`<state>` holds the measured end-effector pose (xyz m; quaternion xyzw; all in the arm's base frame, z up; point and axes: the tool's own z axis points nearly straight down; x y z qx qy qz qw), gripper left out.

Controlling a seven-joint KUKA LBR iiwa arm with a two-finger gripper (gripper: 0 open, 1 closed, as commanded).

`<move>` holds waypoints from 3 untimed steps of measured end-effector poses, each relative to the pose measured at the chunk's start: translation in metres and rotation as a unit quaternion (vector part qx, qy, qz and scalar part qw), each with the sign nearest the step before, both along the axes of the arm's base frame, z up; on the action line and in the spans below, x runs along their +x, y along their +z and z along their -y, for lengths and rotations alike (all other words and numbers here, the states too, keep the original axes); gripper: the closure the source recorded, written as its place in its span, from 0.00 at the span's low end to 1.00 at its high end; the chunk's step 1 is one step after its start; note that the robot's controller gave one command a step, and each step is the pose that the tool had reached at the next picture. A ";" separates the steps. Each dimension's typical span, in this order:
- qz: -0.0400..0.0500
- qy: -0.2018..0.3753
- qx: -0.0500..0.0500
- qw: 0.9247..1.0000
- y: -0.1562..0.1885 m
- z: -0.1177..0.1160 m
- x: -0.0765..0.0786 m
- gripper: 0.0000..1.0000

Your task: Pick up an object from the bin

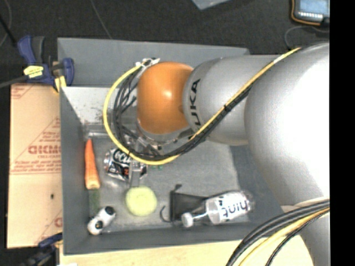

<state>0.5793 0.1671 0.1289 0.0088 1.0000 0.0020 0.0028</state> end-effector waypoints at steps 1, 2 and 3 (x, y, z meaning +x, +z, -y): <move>0.000 -0.032 -0.001 1.000 -0.038 0.012 0.010 0.00; 0.002 -0.091 0.003 0.996 -0.055 0.017 0.017 1.00; 0.002 -0.091 0.003 0.996 -0.055 0.017 0.017 1.00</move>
Offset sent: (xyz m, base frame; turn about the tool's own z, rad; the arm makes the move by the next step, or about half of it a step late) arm 0.0142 -0.0172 -0.0589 0.1840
